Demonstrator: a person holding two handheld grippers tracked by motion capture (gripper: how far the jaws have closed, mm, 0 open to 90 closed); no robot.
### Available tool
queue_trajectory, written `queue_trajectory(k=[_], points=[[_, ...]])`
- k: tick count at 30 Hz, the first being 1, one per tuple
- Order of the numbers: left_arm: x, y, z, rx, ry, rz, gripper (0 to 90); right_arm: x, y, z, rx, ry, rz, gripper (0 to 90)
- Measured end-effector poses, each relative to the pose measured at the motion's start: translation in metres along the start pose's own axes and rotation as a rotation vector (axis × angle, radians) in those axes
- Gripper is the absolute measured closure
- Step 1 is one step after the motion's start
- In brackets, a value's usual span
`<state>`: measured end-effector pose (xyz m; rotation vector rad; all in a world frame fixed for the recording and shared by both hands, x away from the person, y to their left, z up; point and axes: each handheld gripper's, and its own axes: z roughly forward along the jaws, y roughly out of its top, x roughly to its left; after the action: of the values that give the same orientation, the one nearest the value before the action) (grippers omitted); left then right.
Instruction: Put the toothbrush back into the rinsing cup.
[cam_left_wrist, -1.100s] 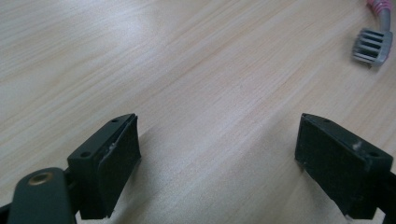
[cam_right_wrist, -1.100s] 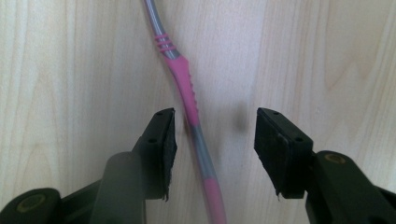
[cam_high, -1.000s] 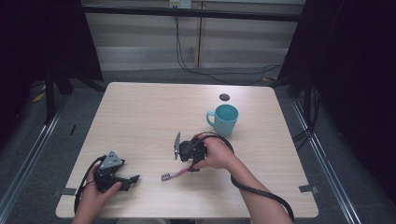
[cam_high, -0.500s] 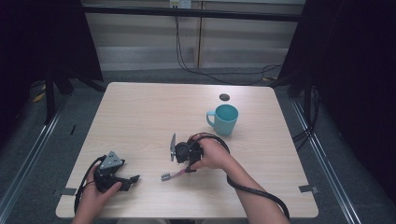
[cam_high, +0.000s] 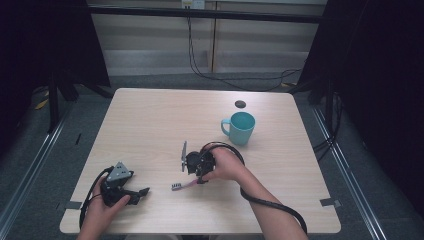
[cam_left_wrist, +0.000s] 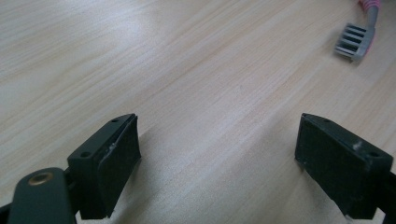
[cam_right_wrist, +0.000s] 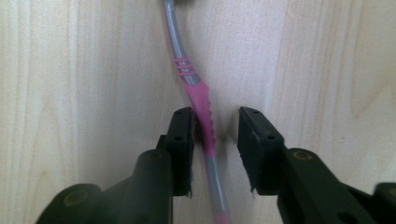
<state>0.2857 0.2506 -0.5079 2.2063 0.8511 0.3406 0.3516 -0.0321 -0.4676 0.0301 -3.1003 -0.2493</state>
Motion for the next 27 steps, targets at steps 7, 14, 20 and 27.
queue_trajectory(k=[7,14,20,27], points=[[0.0,0.0,0.0,0.0,0.001,0.0,13.6,0.0,-0.002,-0.001,-0.002,0.022,0.008,81.8],[0.0,0.0,0.0,-0.002,0.0,-0.003,13.6,0.0,-0.003,-0.001,0.002,0.028,0.017,83.1],[0.0,0.0,0.0,0.001,0.001,0.0,13.6,0.0,-0.005,-0.004,-0.029,0.01,0.044,83.3],[0.0,0.0,0.0,-0.002,0.0,-0.004,13.6,-0.002,-0.013,-0.02,-0.11,-0.012,0.098,83.4]])
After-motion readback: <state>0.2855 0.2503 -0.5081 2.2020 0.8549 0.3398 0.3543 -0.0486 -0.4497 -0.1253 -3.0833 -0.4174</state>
